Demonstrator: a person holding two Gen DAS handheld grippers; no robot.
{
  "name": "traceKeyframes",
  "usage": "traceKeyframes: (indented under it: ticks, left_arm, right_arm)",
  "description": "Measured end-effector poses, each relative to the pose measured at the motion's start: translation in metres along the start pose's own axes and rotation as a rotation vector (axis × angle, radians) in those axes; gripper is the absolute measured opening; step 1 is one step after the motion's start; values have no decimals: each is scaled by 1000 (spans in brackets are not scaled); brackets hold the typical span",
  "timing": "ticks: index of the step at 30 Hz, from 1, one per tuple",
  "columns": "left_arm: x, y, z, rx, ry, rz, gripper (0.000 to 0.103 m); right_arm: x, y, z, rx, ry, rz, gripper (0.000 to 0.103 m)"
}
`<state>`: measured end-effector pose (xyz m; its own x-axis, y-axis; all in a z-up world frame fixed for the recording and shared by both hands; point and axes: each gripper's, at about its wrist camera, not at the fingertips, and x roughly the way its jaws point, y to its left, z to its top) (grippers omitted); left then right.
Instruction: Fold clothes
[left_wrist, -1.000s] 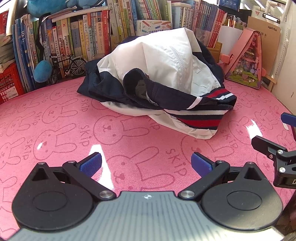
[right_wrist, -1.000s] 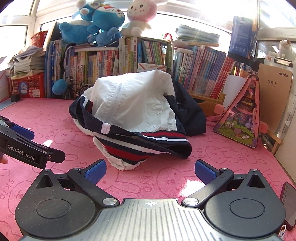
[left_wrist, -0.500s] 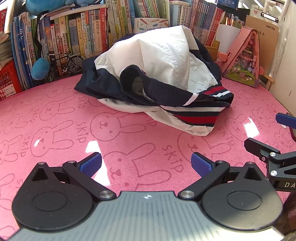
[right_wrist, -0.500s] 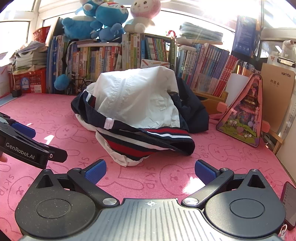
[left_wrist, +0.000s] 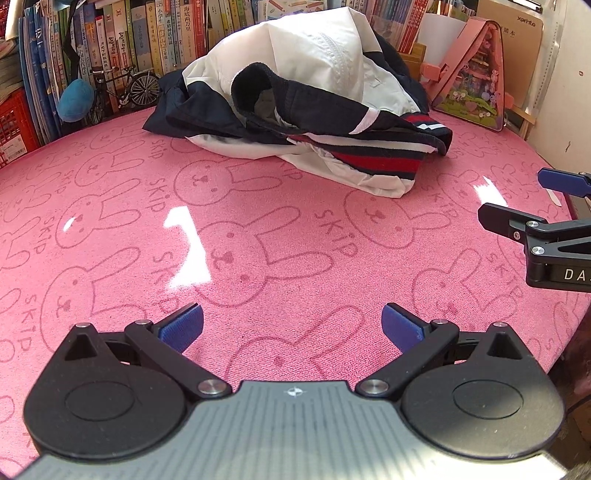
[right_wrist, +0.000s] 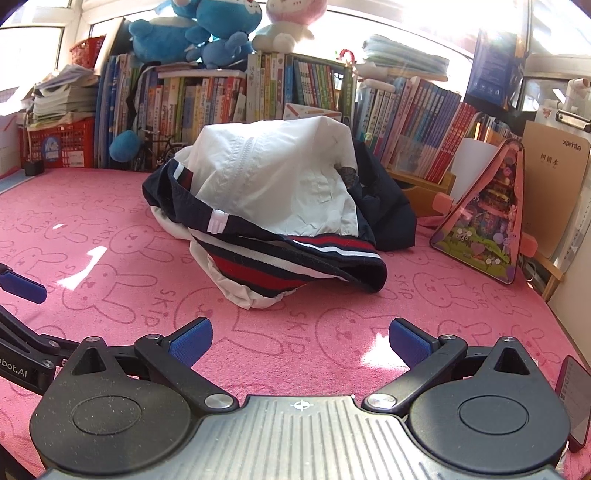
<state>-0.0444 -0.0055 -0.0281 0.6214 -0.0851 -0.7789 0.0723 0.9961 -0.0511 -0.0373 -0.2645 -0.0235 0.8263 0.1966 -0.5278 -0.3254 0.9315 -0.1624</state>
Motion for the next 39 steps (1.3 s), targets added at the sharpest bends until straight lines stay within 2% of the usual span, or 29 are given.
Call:
traceKeyframes:
  ticks: [10, 14, 19, 21, 26, 28, 31, 33, 35, 37, 39]
  left_arm:
    - [6, 2, 0, 1, 11, 9, 103]
    - [9, 8, 15, -4, -7, 26, 103]
    - [20, 14, 43, -20, -24, 33, 103]
    - [26, 14, 55, -18, -42, 52, 103]
    - [45, 19, 84, 3, -93, 178, 103]
    - [50, 25, 89, -12, -97, 189, 103]
    - [55, 35, 93, -48, -93, 192, 103]
    - [57, 40, 93, -67, -88, 188, 103]
    - [57, 43, 93, -74, -86, 185, 103]
    - [57, 46, 93, -79, -86, 182, 103]
    - [57, 48, 94, -81, -89, 177, 103]
  right_arm:
    - [5, 3, -5, 7, 11, -15, 103]
    - [5, -6, -2, 47, -21, -6, 103]
    - [17, -19, 3, 96, -11, -5, 103]
    - [25, -23, 5, 91, -11, -3, 103]
    - [48, -28, 15, 46, -22, -27, 101]
    - [54, -24, 23, 46, -57, 6, 101]
    - [61, 0, 38, 3, -107, 133, 101]
    - [68, 25, 47, -92, -138, 165, 99]
    - [76, 45, 52, -154, -147, 132, 90]
    - [87, 49, 59, -156, -122, 128, 80]
    - [93, 40, 62, -101, -97, 170, 77]
